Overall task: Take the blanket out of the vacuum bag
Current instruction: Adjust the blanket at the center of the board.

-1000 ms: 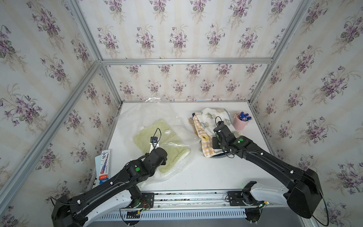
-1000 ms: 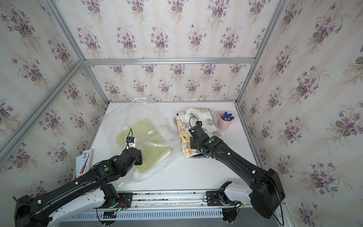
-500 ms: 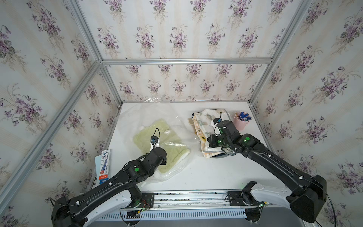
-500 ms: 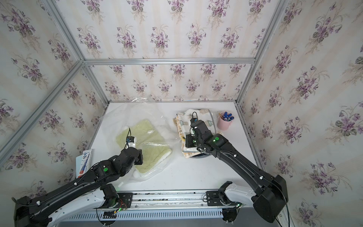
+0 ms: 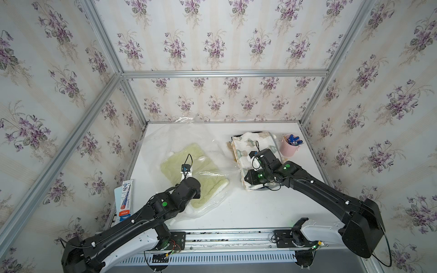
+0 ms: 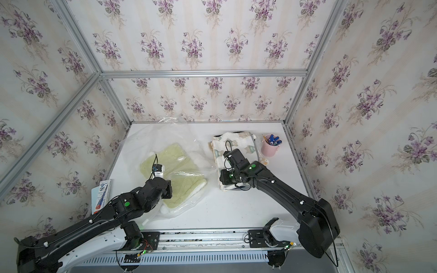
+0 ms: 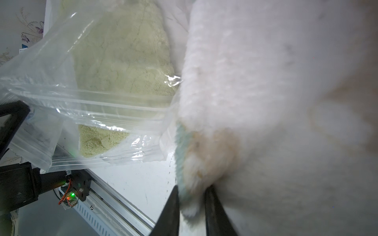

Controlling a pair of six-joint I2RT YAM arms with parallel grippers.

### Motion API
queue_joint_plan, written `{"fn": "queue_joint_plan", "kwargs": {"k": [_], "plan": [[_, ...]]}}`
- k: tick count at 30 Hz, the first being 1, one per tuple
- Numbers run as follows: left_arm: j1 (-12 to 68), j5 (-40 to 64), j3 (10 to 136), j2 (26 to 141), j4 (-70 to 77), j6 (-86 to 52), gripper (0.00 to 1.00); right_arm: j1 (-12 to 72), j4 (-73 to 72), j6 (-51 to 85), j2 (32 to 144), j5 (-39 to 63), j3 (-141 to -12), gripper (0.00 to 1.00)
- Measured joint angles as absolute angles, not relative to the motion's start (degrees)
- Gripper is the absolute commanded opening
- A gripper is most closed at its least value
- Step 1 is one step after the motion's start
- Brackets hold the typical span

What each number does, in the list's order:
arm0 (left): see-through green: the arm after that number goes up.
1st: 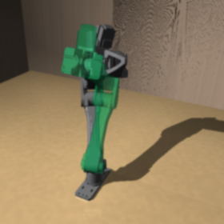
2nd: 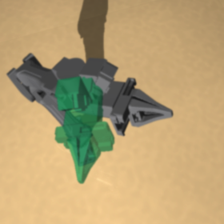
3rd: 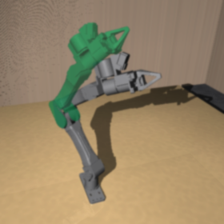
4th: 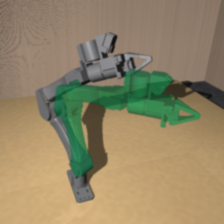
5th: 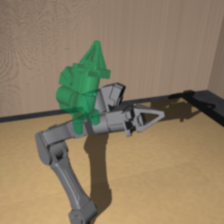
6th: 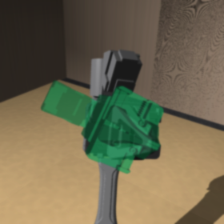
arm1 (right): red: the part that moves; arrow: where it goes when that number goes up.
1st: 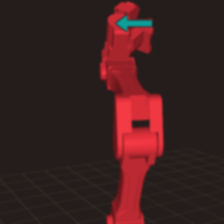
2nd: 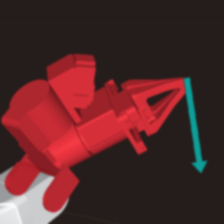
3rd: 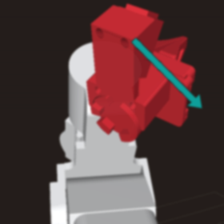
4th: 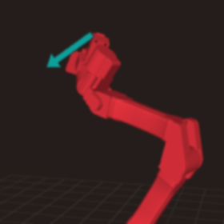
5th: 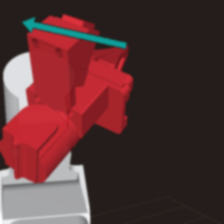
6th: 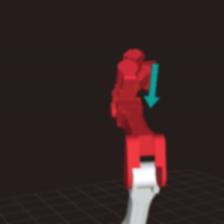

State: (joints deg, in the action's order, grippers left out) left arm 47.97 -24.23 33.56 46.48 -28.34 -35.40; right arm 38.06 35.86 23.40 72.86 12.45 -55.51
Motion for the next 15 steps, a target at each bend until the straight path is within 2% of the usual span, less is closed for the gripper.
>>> {"fn": "queue_joint_plan", "kwargs": {"k": [7,15], "plan": [[47.97,-24.05,33.56,46.70,-28.23,-35.42,0.11,37.91,36.93,22.31,73.87,10.76,-65.08,0.44],[47.97,-23.97,33.58,45.71,-28.58,-35.42,0.11,37.89,33.74,20.36,89.43,-1.58,-80.31,0.63]]}}
